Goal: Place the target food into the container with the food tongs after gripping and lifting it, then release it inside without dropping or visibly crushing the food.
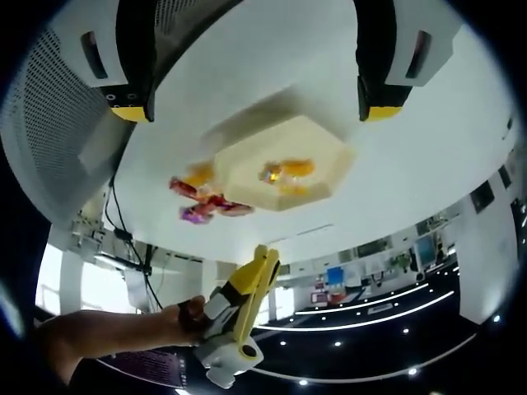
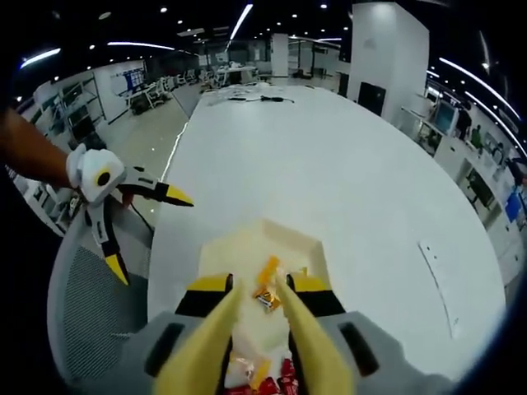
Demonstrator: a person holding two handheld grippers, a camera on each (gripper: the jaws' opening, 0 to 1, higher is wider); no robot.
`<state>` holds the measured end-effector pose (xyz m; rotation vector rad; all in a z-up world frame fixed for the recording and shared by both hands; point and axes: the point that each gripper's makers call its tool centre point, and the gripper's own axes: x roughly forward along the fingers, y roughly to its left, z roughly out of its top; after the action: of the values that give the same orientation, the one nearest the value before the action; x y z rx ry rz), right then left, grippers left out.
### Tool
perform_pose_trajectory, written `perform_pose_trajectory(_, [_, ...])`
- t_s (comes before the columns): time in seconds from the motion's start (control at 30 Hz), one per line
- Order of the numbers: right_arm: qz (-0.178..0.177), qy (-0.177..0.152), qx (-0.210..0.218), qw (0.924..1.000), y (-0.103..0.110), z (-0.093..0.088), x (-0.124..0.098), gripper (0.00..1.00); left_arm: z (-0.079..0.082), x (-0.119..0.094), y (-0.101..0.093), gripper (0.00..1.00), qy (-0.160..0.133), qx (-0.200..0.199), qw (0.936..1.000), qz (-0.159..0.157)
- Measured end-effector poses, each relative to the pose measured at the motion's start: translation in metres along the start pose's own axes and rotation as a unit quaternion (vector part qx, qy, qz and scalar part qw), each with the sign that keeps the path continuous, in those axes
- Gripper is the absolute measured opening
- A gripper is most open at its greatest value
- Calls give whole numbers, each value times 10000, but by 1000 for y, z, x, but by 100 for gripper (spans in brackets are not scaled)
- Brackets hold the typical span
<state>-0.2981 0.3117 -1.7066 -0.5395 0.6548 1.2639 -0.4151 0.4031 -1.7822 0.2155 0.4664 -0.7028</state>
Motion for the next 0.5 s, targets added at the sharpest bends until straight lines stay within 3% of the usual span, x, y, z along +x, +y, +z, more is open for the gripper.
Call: perform_pose_trajectory(0.5, [-261,-36,165,9995,-17,-27,-34,25,-3,1,-1,98,65,6,10000,-53])
